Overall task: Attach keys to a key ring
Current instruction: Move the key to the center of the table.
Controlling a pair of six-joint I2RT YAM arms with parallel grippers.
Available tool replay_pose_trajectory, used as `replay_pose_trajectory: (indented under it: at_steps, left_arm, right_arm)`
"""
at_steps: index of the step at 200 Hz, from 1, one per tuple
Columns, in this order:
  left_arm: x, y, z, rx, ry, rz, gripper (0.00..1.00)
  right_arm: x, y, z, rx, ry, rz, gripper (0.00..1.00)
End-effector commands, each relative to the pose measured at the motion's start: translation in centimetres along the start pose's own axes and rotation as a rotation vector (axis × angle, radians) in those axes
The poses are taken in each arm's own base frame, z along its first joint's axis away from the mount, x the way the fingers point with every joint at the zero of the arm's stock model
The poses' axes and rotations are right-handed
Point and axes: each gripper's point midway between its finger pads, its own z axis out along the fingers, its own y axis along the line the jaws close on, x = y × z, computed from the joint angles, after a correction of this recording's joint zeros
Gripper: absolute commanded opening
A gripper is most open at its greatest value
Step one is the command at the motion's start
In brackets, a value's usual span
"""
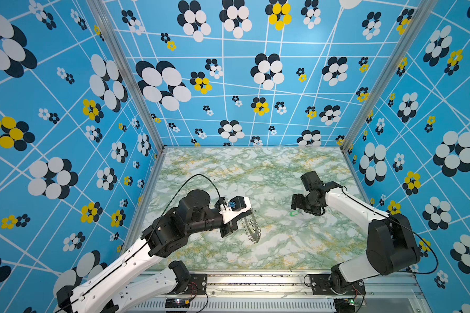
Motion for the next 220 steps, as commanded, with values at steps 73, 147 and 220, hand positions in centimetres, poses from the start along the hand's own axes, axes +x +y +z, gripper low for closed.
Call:
replay_pose_trajectory:
  at_steps: [73,147,220]
  left_arm:
    - [-0.3,0.9,0.2,-0.033,-0.009,-0.004,0.00]
    - [-0.7,1.0,0.5,-0.025,-0.020,-0.005,0.00]
    - [-0.4,1.0,0.3,-0.031,-0.018,-0.005,0.00]
  right_arm:
    - [0.4,2.5,4.0,-0.153,0.127,0.001,0.76]
    - [4.4,9.5,3.7,-0.291,0.238,-0.318,0.67]
    - [2.9,9.0,2.0,-0.170,0.122,-0.379,0.60]
